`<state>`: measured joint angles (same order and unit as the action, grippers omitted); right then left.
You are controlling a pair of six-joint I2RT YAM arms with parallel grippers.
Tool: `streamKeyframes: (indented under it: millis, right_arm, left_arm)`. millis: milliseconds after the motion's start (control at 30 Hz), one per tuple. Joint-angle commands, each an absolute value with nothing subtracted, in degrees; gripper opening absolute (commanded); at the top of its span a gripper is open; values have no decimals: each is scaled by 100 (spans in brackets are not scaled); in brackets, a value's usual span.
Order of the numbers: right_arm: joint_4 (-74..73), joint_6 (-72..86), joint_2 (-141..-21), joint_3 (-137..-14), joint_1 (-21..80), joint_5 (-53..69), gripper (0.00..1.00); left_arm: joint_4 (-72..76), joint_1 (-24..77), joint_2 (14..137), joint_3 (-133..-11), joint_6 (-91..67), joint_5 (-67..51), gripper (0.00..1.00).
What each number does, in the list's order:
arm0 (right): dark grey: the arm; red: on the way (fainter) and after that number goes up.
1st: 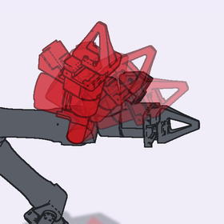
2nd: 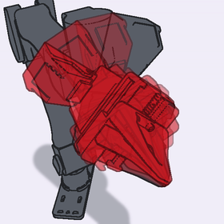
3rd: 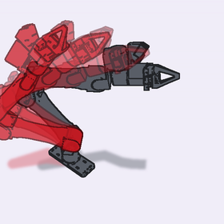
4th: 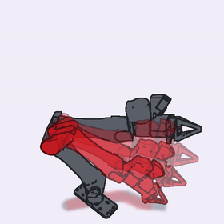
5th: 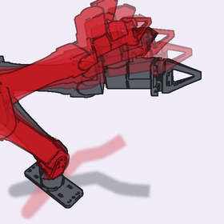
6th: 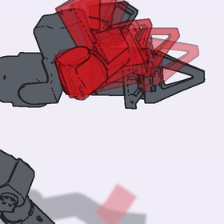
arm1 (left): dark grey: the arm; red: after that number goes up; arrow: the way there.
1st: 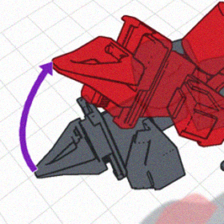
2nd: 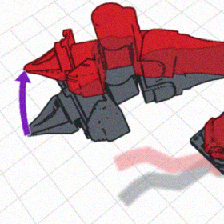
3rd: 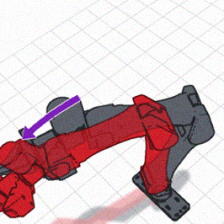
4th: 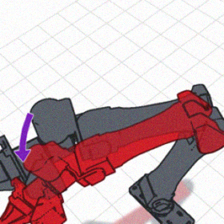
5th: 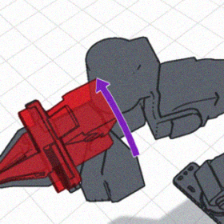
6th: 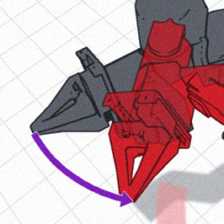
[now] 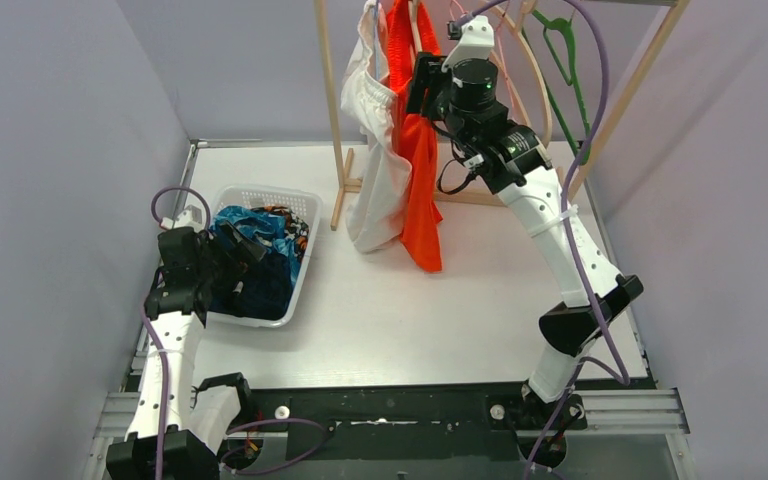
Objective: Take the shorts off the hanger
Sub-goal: Pick up the hanger from the clothes rod.
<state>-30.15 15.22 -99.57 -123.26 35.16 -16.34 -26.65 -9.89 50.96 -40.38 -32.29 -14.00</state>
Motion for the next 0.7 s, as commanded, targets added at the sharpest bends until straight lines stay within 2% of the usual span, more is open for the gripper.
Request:
streamKeyframes:
  millis: [0,100,200,267,333,467,533,667]
  right_arm:
    - [-3124,1424,-10086,-12631,3400,-1141,58]
    - [-3123,1424,-10123,-12654,3369,-1029,55]
    - [-3113,1354,-10134,-12656,3360,-1342,45]
    - [-3003,1156,-10094,-12596,3448,-1903,29]
    - [-2499,649,-9950,-12267,3701,-2630,20]
    - [-1578,-103,-9754,-11883,4006,-3214,5]
    - [-1193,-352,-9677,-11793,4108,-3675,0]
    - [642,-1352,-9224,-10700,4300,-4120,0]
  left_arm:
    - [-2303,-984,4974,-4054,-3140,-1521,80]
    - [-2292,-984,4981,-4047,-3146,-1517,80]
    - [-2285,-984,4978,-4044,-3138,-1529,80]
    - [-2279,-984,4987,-4039,-3125,-1537,80]
    - [-2276,-993,5000,-4043,-3120,-1538,80]
    - [-2272,-993,5001,-4031,-3107,-1564,80]
    - [-2261,-995,5009,-4029,-3107,-1574,80]
    - [-2225,-999,5006,-4008,-3105,-1651,80]
